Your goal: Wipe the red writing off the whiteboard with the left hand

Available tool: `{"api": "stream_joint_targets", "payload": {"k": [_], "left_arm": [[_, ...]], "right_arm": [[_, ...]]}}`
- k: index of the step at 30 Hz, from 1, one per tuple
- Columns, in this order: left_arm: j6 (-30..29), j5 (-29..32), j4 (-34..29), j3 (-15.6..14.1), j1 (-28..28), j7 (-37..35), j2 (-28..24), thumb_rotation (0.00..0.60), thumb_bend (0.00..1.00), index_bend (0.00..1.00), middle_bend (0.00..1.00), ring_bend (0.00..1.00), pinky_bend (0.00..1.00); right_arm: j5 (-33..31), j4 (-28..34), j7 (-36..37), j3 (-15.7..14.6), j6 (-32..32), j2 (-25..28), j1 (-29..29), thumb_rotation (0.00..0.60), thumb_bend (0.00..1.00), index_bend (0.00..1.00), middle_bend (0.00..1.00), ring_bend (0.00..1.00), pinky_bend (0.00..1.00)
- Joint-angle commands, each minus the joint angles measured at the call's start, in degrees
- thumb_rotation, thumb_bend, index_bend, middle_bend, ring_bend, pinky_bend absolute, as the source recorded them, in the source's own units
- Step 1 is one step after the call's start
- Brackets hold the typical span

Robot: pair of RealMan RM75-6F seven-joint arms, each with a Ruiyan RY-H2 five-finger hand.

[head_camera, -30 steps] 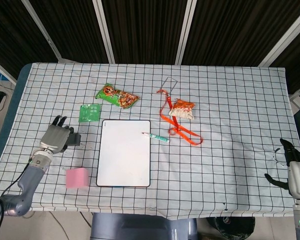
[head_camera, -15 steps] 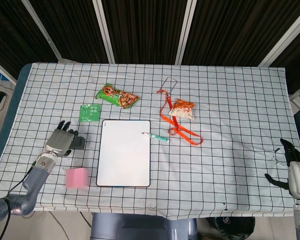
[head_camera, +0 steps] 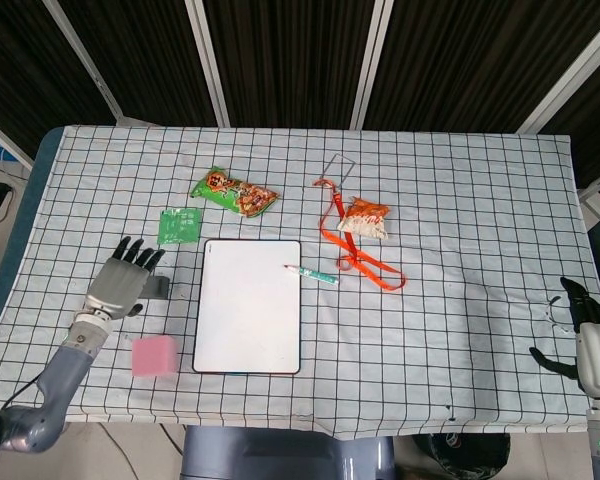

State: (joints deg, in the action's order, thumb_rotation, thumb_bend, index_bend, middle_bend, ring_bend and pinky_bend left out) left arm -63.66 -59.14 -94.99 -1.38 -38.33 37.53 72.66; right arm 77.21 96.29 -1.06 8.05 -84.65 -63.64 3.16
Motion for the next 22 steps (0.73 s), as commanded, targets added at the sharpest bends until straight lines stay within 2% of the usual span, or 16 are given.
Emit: {"api": "stream_joint_targets", "payload": {"k": [1,6,12,17,22], "left_arm": [[-7.43,-5.18,-7.04,-0.26,3.35,0.15,-5.13,0.600,0.13,0.07,0.12,0.00,0.00],[-15.53,-14.34,-13.20,-2.85,8.63,-4.71,-10.69,0.600,0.13,0.04,0.08,0.00,0.00],[-21.06,-24.60,-14.88,-7.40,14.15,-10.98,-15.05,0.600,0.13,0.02,0.06,0.00,0.00],[-24.48,-29.30,-13.76,-9.17,17.54,-15.15,-16.79,0.600,0.13,0.01,0.06,0.00,0.00],[-25.88,-30.89,-12.31,-9.36,19.56,-18.13,-17.45,0.600,0.13,0.01,0.06,0.00,0.00]], "right_arm": [[0.03,0.01,0.03,0.00,-0.03,0.00,-0.02,0.600,0.19,0.02,0.13,0.20,0.21],[0.20,-0.03,-0.06,-0.03,-0.19,-0.06,-0.04,0.600,0.19,0.02,0.13,0.20,0.21],[0.56,-0.05,-0.02,-0.05,-0.54,-0.17,-0.09,0.600,0.19,0.02,0.13,0.20,0.21],[0.89,-0.38,-0.09,-0.06,-0.87,-0.22,-0.14,0.600,0.19,0.02,0.13,0.20,0.21],[1.36,-0.76,-0.51,-0.01,-1.45,-0.49,-0.17,0.600,0.17,0.02,0.10,0.19,0.21]]}}
